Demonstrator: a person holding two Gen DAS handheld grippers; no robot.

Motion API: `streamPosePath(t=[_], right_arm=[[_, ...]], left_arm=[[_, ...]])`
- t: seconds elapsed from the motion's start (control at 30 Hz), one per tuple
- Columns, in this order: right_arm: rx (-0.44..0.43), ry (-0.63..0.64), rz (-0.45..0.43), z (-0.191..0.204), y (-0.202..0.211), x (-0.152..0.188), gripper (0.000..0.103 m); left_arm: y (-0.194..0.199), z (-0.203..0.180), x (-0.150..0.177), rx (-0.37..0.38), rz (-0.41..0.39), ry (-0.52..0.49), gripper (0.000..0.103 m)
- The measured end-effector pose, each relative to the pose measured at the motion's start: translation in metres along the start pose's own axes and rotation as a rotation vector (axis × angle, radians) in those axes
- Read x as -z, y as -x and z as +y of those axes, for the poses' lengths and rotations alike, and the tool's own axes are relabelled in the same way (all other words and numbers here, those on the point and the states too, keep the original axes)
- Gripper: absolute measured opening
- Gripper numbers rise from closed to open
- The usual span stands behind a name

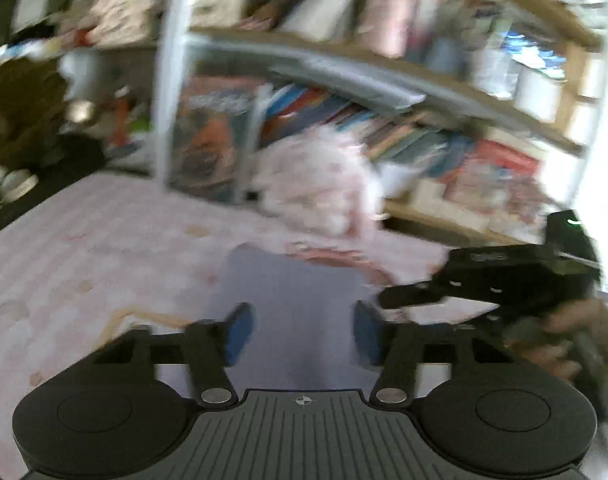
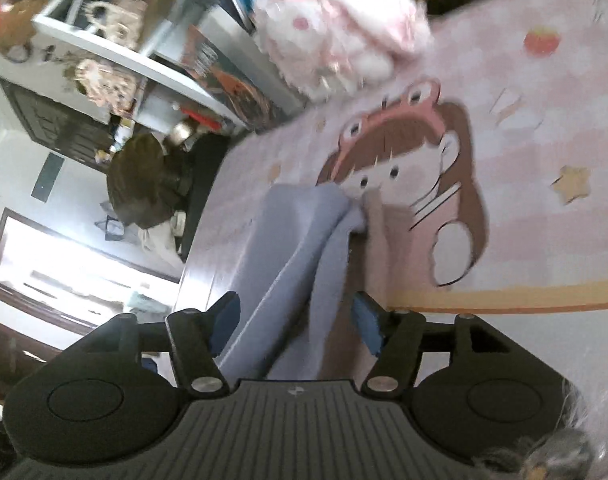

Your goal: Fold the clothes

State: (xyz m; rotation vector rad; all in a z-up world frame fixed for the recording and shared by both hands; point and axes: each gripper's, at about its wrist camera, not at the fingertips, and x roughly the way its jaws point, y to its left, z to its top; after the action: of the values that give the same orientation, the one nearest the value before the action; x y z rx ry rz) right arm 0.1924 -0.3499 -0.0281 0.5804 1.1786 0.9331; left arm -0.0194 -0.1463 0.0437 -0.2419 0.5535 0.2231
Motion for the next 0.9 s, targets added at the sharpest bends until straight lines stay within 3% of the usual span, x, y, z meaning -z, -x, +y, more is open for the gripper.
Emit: streamPosePath(t=[0.07,0.17,0.23,0.3,0.4,0.47,0.5,0.57,0.67,0.77,0.8,0.9], right_arm=[[0.017,-0.023,0.016,-0.001,-0.016,-0.005,0.06],[0.044,-0.057,-0.002,-0.002,-0.037,-0.011,0.051],[0.046,0.02,-0.039,0.007,-0.037,-0.009,0.016],[0.023,0.146,-0.087,0.021,-0.028,-0.002,0.014],[0.002,0.327,-0.156,0.041,-0.016,0.007,0.014],[0.216,0.313,-0.152,0.033,-0.024,0.002,0.024],[0.308,0.297,-0.159,0.026,-0.027,-0.003,0.025],[0.349,0.293,-0.203,0.016,-0.018,-0.008,0.025],[0.24,0.249,-0.166,0.018,0.001,-0.005,0.029],[0.059,0.225,-0.055,0.032,0.007,0.01,0.047],[0.036,0.226,-0.018,0.036,0.004,0.016,0.051],[0.092,0.222,0.049,0.04,-0.014,0.032,0.051]], left_arm=[[-0.023,-0.005,0.009,0.001,0.073,-0.038,0.035],[-0.041,-0.029,0.034,0.027,0.162,-0.205,0.034],[-0.042,-0.037,0.044,0.015,0.153,-0.264,0.034],[-0.043,-0.036,0.045,0.029,0.166,-0.24,0.034],[-0.044,-0.042,0.051,0.021,0.18,-0.299,0.036],[-0.045,-0.045,0.051,0.014,0.179,-0.327,0.037],[-0.043,-0.043,0.048,0.017,0.171,-0.316,0.038],[-0.038,-0.04,0.043,0.025,0.154,-0.293,0.039],[-0.03,-0.034,0.035,0.037,0.129,-0.258,0.04],[-0.023,-0.029,0.027,0.049,0.104,-0.224,0.04],[-0.021,-0.027,0.025,0.053,0.095,-0.212,0.041],[-0.013,-0.021,0.018,0.063,0.072,-0.178,0.041]])
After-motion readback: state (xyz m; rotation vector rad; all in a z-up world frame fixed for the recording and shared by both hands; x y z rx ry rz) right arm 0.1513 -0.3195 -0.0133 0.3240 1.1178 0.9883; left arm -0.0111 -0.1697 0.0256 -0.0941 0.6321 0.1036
